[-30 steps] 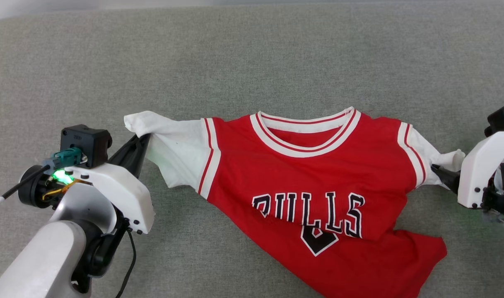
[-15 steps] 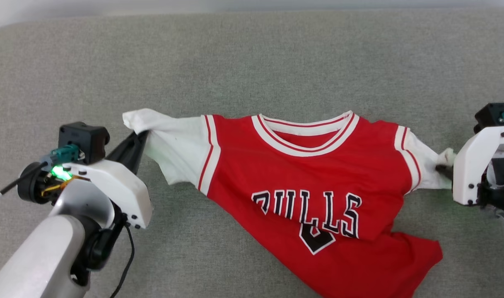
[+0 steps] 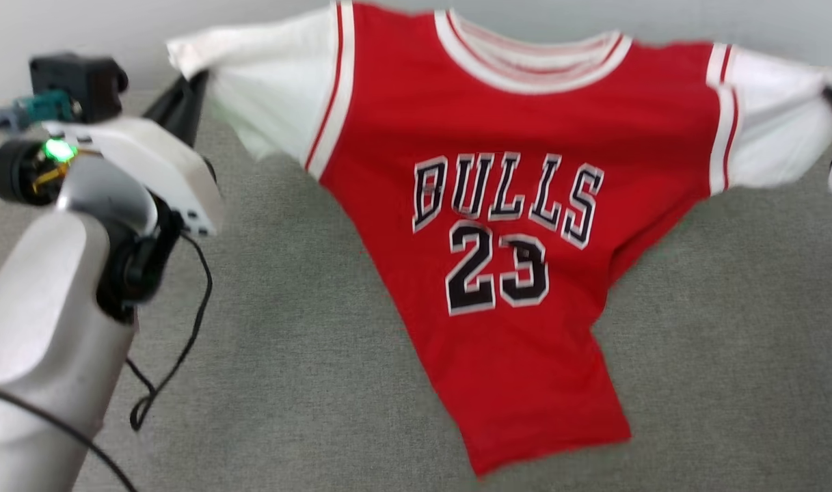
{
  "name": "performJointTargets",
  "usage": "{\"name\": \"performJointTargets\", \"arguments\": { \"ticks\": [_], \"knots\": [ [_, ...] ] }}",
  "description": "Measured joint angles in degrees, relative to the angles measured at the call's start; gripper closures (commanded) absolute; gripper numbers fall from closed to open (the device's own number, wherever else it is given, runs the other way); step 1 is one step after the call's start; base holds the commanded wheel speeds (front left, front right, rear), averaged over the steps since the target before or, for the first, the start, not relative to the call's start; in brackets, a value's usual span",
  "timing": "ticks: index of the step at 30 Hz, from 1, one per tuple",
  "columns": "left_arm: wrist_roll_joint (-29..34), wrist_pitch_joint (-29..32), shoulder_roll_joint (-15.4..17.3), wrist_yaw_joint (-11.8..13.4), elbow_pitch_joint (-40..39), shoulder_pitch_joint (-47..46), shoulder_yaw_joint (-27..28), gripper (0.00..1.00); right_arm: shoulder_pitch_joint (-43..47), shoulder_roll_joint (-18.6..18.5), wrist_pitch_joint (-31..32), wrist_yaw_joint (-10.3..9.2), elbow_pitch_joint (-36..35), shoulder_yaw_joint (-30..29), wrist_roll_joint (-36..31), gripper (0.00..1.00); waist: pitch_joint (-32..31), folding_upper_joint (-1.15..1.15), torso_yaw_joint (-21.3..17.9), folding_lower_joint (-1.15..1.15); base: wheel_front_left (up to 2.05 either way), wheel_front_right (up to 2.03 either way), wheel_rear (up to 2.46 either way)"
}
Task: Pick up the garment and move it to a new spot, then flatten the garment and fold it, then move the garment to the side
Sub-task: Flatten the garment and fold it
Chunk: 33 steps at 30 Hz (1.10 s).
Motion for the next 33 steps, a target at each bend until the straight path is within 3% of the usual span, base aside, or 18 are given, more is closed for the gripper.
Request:
{"name": "performJointTargets", "arguments": {
  "ticks": [7,12,25,33],
  "knots": [
    [0.88,-5.19,-2.98,-3.67,15.22,-14.46,0.63,1.00,-11.55,0.97,-5.13,0.00,2.58,-0.15,-2.02,1.00,1.59,0.00,-0.85,0.00,0.00,0.00,0.00],
    [2.09,-9.35,-3.28,-5.87,23.10,-25.21,1.60,1.00,-21.01,2.14,-9.81,0.01,4.15,-1.12,-4.05,1.00,4.65,0.00,-1.63,0.01,0.00,0.00,0.00],
    [6.93,-16.49,-0.68,-8.13,32.06,-49.06,2.14,1.00,-42.72,4.80,-19.02,0.00,7.39,-0.38,-7.34,1.00,15.69,0.00,-3.89,0.01,0.00,0.00,0.00],
    [7.58,-18.45,-1.25,-9.58,36.98,-53.24,1.14,1.00,-45.99,6.53,-24.06,0.00,12.50,2.76,-5.69,1.00,22.09,0.00,-4.88,0.01,0.00,0.00,0.00]
  ]
}}
